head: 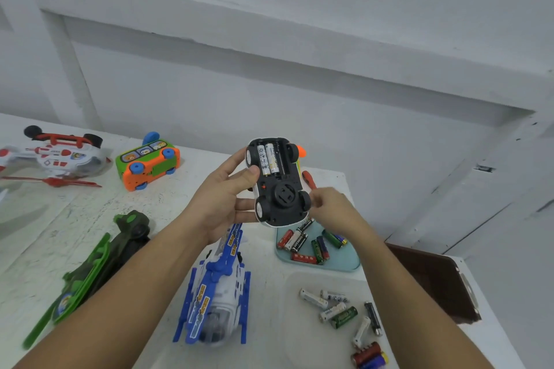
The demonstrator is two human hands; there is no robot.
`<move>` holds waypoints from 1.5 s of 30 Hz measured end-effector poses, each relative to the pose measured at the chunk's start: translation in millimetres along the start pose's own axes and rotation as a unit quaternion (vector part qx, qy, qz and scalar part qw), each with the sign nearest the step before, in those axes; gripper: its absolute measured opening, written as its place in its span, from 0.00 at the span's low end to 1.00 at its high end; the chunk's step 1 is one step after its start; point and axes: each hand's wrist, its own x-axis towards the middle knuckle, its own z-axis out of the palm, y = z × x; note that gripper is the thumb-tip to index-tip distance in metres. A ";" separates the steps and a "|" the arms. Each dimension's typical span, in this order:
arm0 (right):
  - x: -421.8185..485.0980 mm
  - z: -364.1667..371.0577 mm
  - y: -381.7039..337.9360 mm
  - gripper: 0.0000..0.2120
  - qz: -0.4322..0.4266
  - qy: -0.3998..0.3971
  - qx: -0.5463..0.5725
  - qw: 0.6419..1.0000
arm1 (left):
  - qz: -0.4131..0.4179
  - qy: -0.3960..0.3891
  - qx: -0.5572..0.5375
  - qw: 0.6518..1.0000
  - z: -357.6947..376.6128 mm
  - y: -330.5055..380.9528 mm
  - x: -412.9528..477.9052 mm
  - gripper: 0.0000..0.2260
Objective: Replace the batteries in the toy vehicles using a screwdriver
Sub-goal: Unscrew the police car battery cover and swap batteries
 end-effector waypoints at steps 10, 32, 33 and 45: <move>-9.8 46.2 5.9 0.16 -0.023 -0.047 -0.134 0.990 | -0.001 0.003 -0.004 1.000 -1.3 1.6 -1.0 0.18; -34.2 -68.4 -41.4 0.21 -0.086 0.095 0.411 0.903 | -0.009 -0.018 0.013 1.000 2.6 -1.8 -5.1 0.18; -38.5 -68.6 -48.4 0.22 -0.100 0.106 0.368 0.918 | -0.008 -0.017 0.015 1.000 2.7 -2.2 -5.3 0.18; -56.7 -30.4 -90.8 0.24 -0.124 0.149 0.070 0.979 | 0.005 -0.007 0.006 1.000 8.9 -3.8 -9.3 0.16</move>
